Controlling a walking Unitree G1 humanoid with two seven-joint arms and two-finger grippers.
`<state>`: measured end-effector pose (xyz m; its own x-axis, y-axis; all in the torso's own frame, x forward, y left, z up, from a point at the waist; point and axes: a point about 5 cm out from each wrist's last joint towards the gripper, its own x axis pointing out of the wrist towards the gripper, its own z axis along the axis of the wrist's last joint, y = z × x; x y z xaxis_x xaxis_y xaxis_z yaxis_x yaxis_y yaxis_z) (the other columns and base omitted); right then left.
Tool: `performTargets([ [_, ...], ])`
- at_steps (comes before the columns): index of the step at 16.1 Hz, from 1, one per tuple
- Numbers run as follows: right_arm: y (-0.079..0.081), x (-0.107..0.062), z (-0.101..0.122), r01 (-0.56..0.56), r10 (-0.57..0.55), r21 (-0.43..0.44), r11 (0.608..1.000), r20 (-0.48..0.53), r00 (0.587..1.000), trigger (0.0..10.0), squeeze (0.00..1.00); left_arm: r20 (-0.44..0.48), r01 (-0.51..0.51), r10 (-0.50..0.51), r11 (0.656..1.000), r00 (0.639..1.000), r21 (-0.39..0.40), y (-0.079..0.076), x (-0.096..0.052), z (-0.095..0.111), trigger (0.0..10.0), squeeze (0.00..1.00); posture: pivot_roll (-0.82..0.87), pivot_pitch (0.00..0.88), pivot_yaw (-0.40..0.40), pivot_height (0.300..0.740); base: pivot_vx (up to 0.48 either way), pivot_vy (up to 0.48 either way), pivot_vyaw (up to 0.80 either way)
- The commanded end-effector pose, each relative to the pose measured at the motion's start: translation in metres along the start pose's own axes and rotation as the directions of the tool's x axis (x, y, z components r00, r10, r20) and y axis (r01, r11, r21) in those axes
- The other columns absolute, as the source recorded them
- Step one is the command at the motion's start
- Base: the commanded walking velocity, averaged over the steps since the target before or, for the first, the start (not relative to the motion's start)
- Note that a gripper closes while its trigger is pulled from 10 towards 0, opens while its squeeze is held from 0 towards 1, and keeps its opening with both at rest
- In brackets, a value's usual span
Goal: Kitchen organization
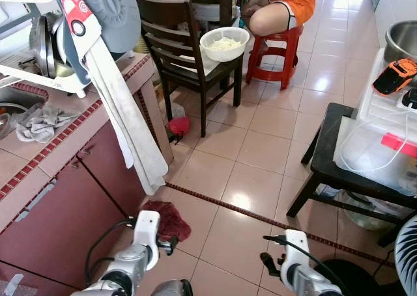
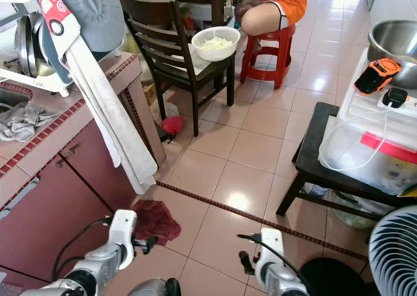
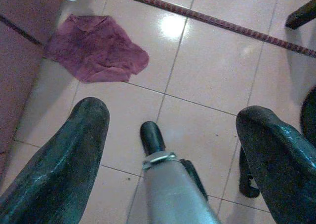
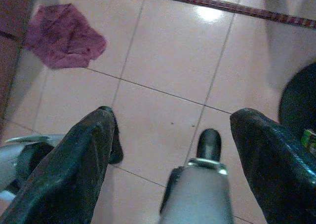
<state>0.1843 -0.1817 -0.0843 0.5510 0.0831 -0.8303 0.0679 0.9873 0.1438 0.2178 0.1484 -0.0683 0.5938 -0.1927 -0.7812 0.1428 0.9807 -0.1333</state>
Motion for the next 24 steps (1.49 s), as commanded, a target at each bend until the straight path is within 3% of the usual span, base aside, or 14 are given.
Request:
performTargets([
  [1, 0.006, 0.001, -0.001, -0.022, 0.022, -0.013, 1.0, -0.001, 1.0, 10.0, 0.0, 0.011, -0.025, 0.025, 1.0, 1.0, -0.001, 0.006, -0.001, 0.002, 10.0, 0.0, -0.11, 0.0, 0.119, 0.74, 0.0, 0.0, 0.0],
  [5, 0.014, 0.003, 0.016, -0.059, 0.07, -0.134, 0.989, 0.081, 0.994, 10.0, 0.0, 0.06, -0.089, 0.088, 0.996, 0.994, 0.021, 0.014, -0.003, 0.006, 10.0, 0.0, -0.07, 0.0, 0.088, 0.74, 0.0, 0.0, 0.6],
  [8, 0.019, 0.003, 0.04, -0.079, 0.107, -0.157, 0.984, 0.175, 0.979, 10.0, 0.0, 0.15, -0.053, 0.064, 0.996, 0.987, -0.074, 0.021, -0.005, 0.021, 10.0, 0.0, -0.08, 0.0, 0.093, 0.74, 0.0, 0.0, 0.8],
  [10, 0.016, 0.002, 0.048, -0.062, 0.095, -0.148, 0.987, 0.223, 0.97, 10.0, 0.0, 0.213, 0.007, -0.006, 1.0, 0.977, -0.004, 0.018, -0.006, 0.032, 10.0, 0.0, -0.08, 0.0, 0.094, 0.74, 0.0, 0.0, 0.8],
  [11, 0.011, 0.0, 0.055, -0.038, 0.076, -0.142, 0.989, 0.273, 0.959, 10.0, 0.0, 0.267, 0.017, -0.038, 0.997, 0.963, 0.08, 0.016, -0.007, 0.041, 10.0, 0.0, -0.08, 0.0, 0.097, 0.74, 0.0, 0.0, 0.8],
  [14, 0.002, -0.007, 0.074, -0.008, 0.067, -0.147, 0.989, 0.403, 0.913, 10.0, 0.0, 0.374, 0.023, -0.058, 0.995, 0.926, 0.098, 0.017, -0.011, 0.06, 10.0, 0.0, -0.09, 0.0, 0.106, 0.74, 0.0, 0.0, 0.79],
  [15, 0.0, -0.014, 0.092, 0.006, 0.071, -0.152, 0.988, 0.497, 0.865, 10.0, 0.0, 0.47, 0.046, -0.085, 0.994, 0.879, 0.094, 0.017, -0.017, 0.077, 10.0, 0.0, -0.09, 0.0, 0.108, 0.74, 0.0, 0.0, 0.77],
  [18, 0.003, -0.03, 0.118, 0.03, 0.076, -0.154, 0.988, 0.638, 0.766, 10.0, 0.0, 0.614, 0.035, -0.113, 0.99, 0.781, 0.139, 0.011, -0.032, 0.103, 10.0, 0.0, -0.09, 0.0, 0.111, 0.74, 0.0, 0.0, 0.76],
  [22, 0.008, -0.057, 0.133, 0.074, 0.065, -0.149, 0.986, 0.755, 0.653, 10.0, 0.0, 0.741, -0.045, -0.112, 0.981, 0.662, 0.188, 0.003, -0.061, 0.12, 10.0, 0.0, -0.09, 0.0, 0.113, 0.74, 0.0, 0.0, 0.48],
  [23, 0.009, -0.073, 0.134, 0.122, 0.062, -0.169, 0.978, 0.795, 0.603, 10.0, 0.0, 0.794, -0.092, -0.056, 0.986, 0.605, 0.139, 0.009, -0.083, 0.122, 10.0, 0.0, -0.09, 0.0, 0.108, 0.74, 0.0, 0.0, 0.62],
  [24, 0.01, -0.078, 0.135, 0.13, 0.059, -0.168, 0.977, 0.802, 0.594, 10.0, 0.0, 0.797, -0.114, -0.022, 0.987, 0.603, 0.113, 0.012, -0.09, 0.122, 10.0, 0.0, -0.09, 0.0, 0.102, 0.74, 0.0, 0.0, 0.64],
])
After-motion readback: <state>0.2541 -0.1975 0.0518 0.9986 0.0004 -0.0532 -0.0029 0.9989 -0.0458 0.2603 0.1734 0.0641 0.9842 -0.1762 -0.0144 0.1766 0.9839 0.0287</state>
